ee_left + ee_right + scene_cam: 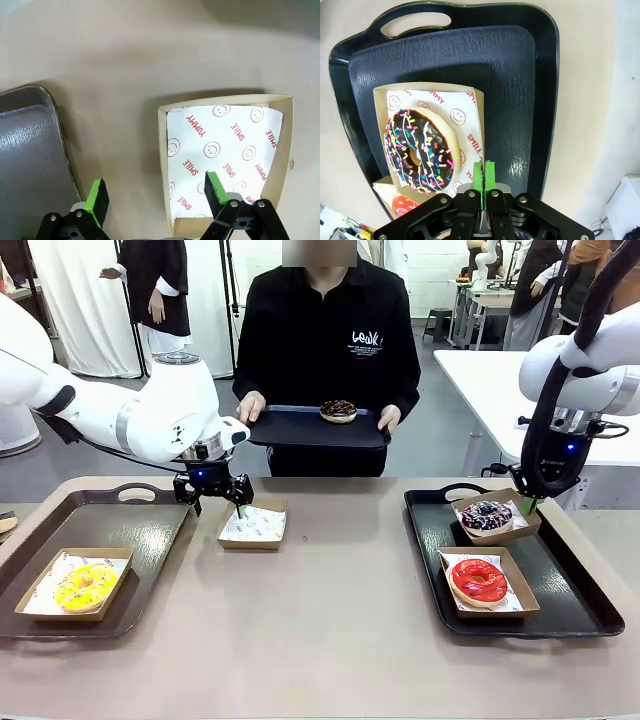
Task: Individually package the donuts and arrange them on the tray.
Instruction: Place the picked Paper togo box on the Handle tray while simultaneously picking up another Paper togo box from the table with the other hand.
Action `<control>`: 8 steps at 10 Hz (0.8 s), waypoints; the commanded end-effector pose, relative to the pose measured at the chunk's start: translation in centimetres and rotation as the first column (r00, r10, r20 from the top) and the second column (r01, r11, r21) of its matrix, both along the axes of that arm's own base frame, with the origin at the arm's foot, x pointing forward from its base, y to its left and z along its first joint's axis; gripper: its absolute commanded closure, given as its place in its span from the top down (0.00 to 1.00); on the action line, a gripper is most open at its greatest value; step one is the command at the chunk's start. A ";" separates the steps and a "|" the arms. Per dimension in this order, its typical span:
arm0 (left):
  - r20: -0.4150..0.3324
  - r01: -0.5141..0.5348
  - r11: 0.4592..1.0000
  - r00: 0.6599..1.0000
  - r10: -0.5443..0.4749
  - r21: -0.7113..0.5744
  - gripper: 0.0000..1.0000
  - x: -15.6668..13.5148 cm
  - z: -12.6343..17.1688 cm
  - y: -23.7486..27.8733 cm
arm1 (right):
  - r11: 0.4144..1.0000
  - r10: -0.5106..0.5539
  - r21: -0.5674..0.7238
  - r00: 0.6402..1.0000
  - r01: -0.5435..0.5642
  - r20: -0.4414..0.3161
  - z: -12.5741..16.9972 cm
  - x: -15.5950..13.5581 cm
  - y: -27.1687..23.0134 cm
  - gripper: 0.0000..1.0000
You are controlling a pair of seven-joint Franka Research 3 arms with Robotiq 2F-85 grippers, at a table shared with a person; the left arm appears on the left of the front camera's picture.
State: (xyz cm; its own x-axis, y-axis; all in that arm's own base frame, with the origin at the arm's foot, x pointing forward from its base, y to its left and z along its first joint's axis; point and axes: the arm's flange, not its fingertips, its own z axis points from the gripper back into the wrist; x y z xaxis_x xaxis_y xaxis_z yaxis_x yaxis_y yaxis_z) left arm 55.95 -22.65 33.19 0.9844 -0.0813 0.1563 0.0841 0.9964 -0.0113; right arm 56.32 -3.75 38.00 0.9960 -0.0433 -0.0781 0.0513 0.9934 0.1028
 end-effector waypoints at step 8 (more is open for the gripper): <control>0.002 0.011 1.000 1.000 -0.012 0.020 1.00 -0.8 -0.3 -0.1 | 0.997 -0.075 0.023 0.995 0.073 0.067 -2.2 1.2 0.3 0.01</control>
State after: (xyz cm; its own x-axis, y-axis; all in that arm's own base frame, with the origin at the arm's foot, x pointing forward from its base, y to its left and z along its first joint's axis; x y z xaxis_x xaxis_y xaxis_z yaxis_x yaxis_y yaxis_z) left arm 55.64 -22.74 32.81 0.9852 -0.0861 0.1479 0.0884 0.9960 -0.0089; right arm 57.67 -3.70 36.15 0.9954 -0.0927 -0.0250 0.0951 0.9879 0.1226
